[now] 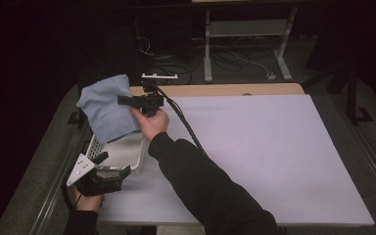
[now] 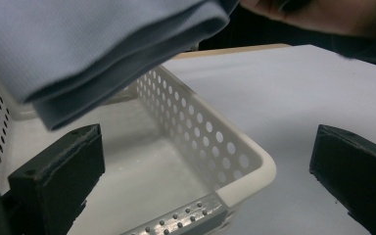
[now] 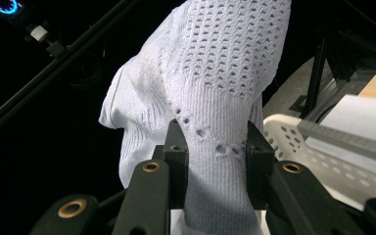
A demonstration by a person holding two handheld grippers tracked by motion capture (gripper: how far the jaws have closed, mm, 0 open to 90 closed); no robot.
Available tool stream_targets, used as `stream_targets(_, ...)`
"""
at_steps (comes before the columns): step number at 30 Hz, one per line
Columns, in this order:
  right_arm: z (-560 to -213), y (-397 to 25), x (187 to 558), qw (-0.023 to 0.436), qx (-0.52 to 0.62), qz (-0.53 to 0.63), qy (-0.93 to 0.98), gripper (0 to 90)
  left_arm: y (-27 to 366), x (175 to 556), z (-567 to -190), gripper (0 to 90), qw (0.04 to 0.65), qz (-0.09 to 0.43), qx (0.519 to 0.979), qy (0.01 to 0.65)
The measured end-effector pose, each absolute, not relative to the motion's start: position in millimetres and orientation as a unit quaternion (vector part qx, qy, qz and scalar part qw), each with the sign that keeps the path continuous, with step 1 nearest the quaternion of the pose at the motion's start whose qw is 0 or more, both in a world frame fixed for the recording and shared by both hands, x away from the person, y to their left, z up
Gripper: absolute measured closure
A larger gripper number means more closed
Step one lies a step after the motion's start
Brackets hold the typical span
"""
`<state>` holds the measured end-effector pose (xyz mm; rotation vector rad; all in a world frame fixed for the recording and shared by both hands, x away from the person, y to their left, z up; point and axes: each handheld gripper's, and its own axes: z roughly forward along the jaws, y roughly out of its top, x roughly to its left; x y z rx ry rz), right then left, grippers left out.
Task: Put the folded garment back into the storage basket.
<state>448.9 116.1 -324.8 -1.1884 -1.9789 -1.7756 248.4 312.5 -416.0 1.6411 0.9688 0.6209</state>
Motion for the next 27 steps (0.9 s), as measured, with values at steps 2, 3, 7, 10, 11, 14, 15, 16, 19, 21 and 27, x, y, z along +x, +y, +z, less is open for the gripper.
stream_targets(2, -330, 120, 450, 0.115, -0.408, -0.603, -0.676, 69.5, 313, 248, -416, 0.0, 0.539, 0.262, 0.69, 0.406)
stream_targets(3, -332, 122, 450, 0.116, -0.411, -0.601, -0.675, 69.5, 313, 248, -416, 0.0, 0.539, 0.262, 0.69, 0.406)
stream_targets(7, -341, 128, 454, 0.124, -0.424, -0.599, -0.667, 69.5, 313, 248, -416, 0.0, 0.54, 0.261, 0.689, 0.406)
stream_targets(10, -347, 131, 456, 0.131, -0.435, -0.599, -0.659, 69.5, 313, 248, -415, 0.0, 0.543, 0.261, 0.688, 0.404)
stream_targets(11, -349, 132, 457, 0.128, -0.437, -0.599, -0.658, 69.5, 313, 248, -415, 0.0, 0.544, 0.261, 0.688, 0.404)
stream_targets(14, -355, 136, 458, 0.127, -0.444, -0.597, -0.657, 69.5, 314, 247, -415, 0.0, 0.547, 0.261, 0.686, 0.403)
stream_targets(15, -356, 137, 458, 0.128, -0.447, -0.595, -0.656, 69.5, 314, 247, -414, 0.0, 0.548, 0.261, 0.685, 0.403)
stream_targets(16, -358, 137, 458, 0.129, -0.447, -0.593, -0.657, 69.5, 314, 247, -414, 0.0, 0.55, 0.26, 0.684, 0.403)
stream_targets(19, -362, 140, 458, 0.13, -0.451, -0.59, -0.657, 69.5, 314, 247, -414, 0.0, 0.553, 0.259, 0.683, 0.402)
stream_targets(21, -365, 141, 458, 0.129, -0.454, -0.587, -0.658, 69.5, 314, 246, -414, 0.0, 0.553, 0.258, 0.683, 0.401)
stream_targets(27, -375, 144, 458, 0.141, -0.471, -0.588, -0.642, 69.5, 316, 246, -414, 0.0, 0.556, 0.26, 0.68, 0.4)
